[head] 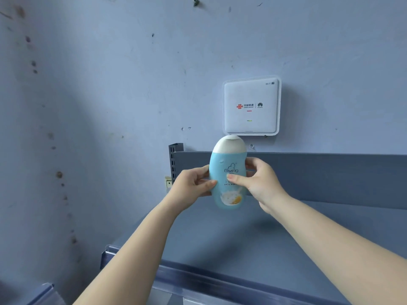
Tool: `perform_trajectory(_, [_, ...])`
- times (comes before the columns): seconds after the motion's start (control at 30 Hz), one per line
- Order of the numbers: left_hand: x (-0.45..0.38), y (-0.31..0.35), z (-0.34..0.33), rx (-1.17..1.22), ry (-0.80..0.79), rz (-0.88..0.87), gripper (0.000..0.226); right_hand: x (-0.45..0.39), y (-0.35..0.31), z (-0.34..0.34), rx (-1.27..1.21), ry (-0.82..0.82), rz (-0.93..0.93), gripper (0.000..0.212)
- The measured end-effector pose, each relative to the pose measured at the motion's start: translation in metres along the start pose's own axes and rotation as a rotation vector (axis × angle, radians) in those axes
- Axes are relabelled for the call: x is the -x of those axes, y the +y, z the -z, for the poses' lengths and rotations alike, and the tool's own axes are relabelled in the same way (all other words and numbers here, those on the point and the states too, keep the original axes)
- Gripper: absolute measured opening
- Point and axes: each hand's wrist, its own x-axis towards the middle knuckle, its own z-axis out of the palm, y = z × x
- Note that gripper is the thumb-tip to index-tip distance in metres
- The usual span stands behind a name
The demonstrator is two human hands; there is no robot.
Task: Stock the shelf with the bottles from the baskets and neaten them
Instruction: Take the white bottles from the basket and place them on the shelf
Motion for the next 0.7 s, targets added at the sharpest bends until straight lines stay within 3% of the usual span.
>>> perform_trajectory(0.33, [-0.067,-0.053,0.043,0.087,-0.006,0.051,0.029,-0.058,0.037,-0.055,0.251,0.261,0.036,0.045])
perform_trajectory(0.7, [-0.105,-0.109,0.062,0.156,0.039,0.093,0.022,-0.105,0.072,-0.092,0.515,0.334,0.046,0.048])
